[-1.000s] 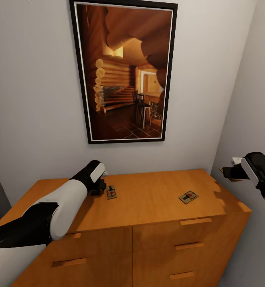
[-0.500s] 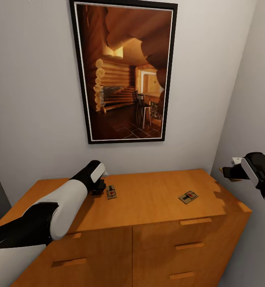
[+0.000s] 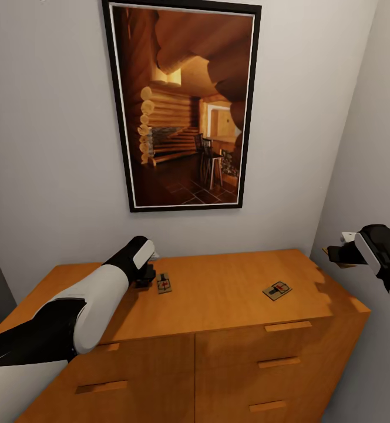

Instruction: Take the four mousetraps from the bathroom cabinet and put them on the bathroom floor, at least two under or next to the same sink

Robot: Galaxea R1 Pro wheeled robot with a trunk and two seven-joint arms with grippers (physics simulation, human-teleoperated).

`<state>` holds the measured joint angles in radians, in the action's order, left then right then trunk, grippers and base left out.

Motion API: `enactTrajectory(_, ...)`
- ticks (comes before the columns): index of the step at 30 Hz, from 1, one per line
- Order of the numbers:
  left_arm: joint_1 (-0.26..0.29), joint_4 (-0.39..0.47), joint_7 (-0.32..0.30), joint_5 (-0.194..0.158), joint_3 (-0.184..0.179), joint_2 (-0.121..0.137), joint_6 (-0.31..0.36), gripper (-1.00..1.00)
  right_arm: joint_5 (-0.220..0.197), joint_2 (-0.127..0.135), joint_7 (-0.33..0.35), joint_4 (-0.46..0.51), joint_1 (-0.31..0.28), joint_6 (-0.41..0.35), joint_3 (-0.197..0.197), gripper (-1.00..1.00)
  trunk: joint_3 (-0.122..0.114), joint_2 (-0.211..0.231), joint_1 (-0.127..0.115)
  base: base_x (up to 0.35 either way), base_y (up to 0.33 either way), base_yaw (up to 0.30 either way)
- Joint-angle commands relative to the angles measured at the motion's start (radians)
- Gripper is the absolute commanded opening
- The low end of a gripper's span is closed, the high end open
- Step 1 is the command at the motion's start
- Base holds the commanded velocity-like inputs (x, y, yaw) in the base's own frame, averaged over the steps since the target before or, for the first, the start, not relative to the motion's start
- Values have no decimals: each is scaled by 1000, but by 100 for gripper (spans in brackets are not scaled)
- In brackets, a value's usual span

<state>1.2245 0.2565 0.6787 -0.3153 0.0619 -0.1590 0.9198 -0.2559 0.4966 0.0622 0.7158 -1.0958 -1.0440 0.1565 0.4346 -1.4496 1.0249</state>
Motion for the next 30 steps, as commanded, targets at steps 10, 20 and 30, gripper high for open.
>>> enactTrajectory(10, 0, 226, 63, -15, 7, 0, 85, -100, 3, -1, 5, 1, -1, -3, 6, -100, 2, 0, 0, 0, 0, 0)
enactTrajectory(20, 0, 286, 102, -18, 9, -1, 109, -100, 3, -5, 5, 1, -1, -3, 6, -100, 2, 0, 0, -7, -2, 0)
enactTrajectory(30, 0, 279, 104, -20, 10, -2, 111, -100, 6, -11, 5, 1, -1, -3, 8, -100, 2, 0, 0, -242, -101, 0)
